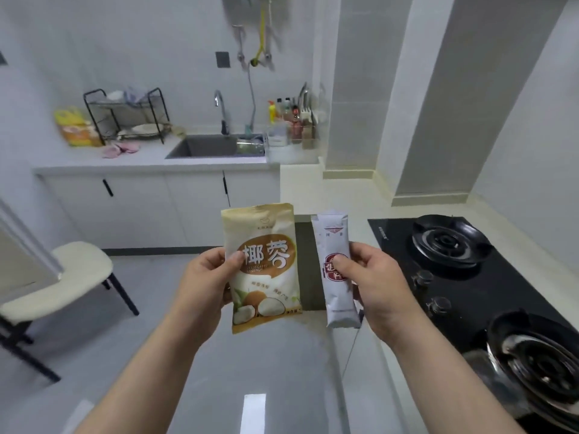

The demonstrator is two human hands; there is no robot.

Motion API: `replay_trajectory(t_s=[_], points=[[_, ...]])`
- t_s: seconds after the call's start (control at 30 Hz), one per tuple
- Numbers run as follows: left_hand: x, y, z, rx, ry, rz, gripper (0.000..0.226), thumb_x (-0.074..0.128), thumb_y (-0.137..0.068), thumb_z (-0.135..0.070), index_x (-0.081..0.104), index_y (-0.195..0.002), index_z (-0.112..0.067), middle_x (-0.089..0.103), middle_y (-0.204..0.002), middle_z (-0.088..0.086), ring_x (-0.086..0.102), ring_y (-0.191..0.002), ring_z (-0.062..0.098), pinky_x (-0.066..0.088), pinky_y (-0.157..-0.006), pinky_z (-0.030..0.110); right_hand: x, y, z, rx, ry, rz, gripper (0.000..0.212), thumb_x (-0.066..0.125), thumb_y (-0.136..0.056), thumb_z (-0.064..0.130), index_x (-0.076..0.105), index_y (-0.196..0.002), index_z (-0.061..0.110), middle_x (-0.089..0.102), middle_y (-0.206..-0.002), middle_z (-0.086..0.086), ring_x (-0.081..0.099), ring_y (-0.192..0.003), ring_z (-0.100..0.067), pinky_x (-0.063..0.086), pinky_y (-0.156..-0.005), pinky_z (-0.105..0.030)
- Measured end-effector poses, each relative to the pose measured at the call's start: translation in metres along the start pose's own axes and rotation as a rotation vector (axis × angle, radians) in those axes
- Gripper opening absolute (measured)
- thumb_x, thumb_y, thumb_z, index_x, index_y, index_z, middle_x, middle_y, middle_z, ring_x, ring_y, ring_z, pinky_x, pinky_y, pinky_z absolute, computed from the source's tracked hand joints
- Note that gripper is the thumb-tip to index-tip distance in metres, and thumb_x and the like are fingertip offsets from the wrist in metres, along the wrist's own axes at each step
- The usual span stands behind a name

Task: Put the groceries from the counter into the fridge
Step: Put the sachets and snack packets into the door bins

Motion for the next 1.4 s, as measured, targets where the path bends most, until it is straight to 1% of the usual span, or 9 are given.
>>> replay_trajectory(t_s=[0.2,0.33,0.57,0.7,0.87,0.97,1.13,1.3,1.4], points=[[-0.09,0.017,-0.021,0.045,0.058,-0.137,0.014,0.056,-0.095,-0.013,0.068,-0.095,-0.006,0.075,-0.084,0.009,0.071,-0.065,0.018,0.053,-0.047,0.024,0.097,-0.003,0.003,-0.013,0.01,0.136,0.022,0.066,-0.089,0.004,0.07,-0.106,0.017,0.076,-0.098,-0.005,0.072,-0.093,-0.026,0.06,-0.077,-0.039],[-0.157,0.034,-0.034,0.062,0.055,-0.237,0.015,0.058,-0.093,-0.015,0.069,-0.098,-0.007,0.076,-0.091,0.011,0.073,-0.072,0.022,0.056,-0.052,0.028,0.167,0.001,-0.001,-0.012,0.042,0.212,0.022,0.068,-0.088,0.006,0.07,-0.108,0.016,0.076,-0.1,-0.005,0.071,-0.097,-0.028,0.057,-0.088,-0.048],[-0.261,0.07,-0.064,0.119,0.094,-0.381,0.02,0.062,-0.086,-0.019,0.069,-0.1,-0.007,0.076,-0.093,0.012,0.073,-0.08,0.028,0.058,-0.071,0.043,0.278,0.018,-0.002,-0.002,0.061,0.348,0.023,0.068,-0.089,0.005,0.069,-0.109,0.015,0.076,-0.1,-0.003,0.071,-0.097,-0.026,0.057,-0.089,-0.048],[-0.307,0.088,-0.075,0.143,0.12,-0.439,0.015,0.057,-0.093,-0.015,0.069,-0.099,-0.007,0.076,-0.09,0.01,0.074,-0.075,0.023,0.059,-0.056,0.032,0.332,0.03,-0.001,-0.003,0.062,0.415,0.022,0.067,-0.089,0.005,0.069,-0.108,0.014,0.075,-0.1,-0.004,0.07,-0.098,-0.028,0.058,-0.088,-0.046],[-0.363,0.111,-0.087,0.184,0.155,-0.519,0.014,0.056,-0.094,-0.011,0.069,-0.092,-0.006,0.076,-0.084,0.012,0.072,-0.066,0.022,0.054,-0.046,0.027,0.394,0.043,-0.001,-0.007,0.063,0.497,0.02,0.067,-0.089,0.002,0.07,-0.104,0.015,0.076,-0.099,-0.005,0.07,-0.099,-0.031,0.056,-0.081,-0.043],[-0.395,0.124,-0.095,0.205,0.152,-0.565,0.012,0.057,-0.092,-0.011,0.068,-0.095,-0.006,0.076,-0.087,0.011,0.073,-0.072,0.024,0.059,-0.055,0.032,0.431,0.051,-0.002,-0.009,0.065,0.541,0.021,0.067,-0.088,0.002,0.07,-0.104,0.016,0.076,-0.099,-0.005,0.07,-0.099,-0.03,0.055,-0.079,-0.041],[-0.45,0.145,-0.109,0.24,0.127,-0.653,0.01,0.058,-0.093,-0.008,0.067,-0.095,-0.008,0.076,-0.089,0.012,0.073,-0.074,0.024,0.057,-0.065,0.038,0.492,0.073,0.002,-0.038,0.077,0.642,0.021,0.066,-0.089,0.002,0.07,-0.105,0.015,0.076,-0.099,-0.005,0.071,-0.098,-0.029,0.057,-0.088,-0.049],[-0.493,0.157,-0.125,0.272,0.147,-0.726,0.01,0.059,-0.092,-0.008,0.067,-0.097,-0.006,0.075,-0.092,0.015,0.072,-0.08,0.03,0.058,-0.074,0.044,0.543,0.084,0.01,-0.061,0.073,0.722,0.021,0.067,-0.089,0.004,0.069,-0.106,0.016,0.076,-0.099,-0.002,0.071,-0.097,-0.025,0.057,-0.086,-0.044],[-0.511,0.16,-0.132,0.287,0.146,-0.768,0.008,0.06,-0.091,-0.008,0.067,-0.094,-0.007,0.076,-0.088,0.013,0.073,-0.075,0.025,0.058,-0.067,0.039,0.568,0.084,0.013,-0.063,0.07,0.757,0.022,0.067,-0.089,0.003,0.069,-0.106,0.016,0.076,-0.1,-0.002,0.071,-0.097,-0.025,0.057,-0.084,-0.042]])
Point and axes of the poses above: each hand's wrist, its own y-axis away from the middle knuckle, its own x-axis out of the palm, z = x × y, the point moved 10 cm from there along -y, towards the middle knuckle
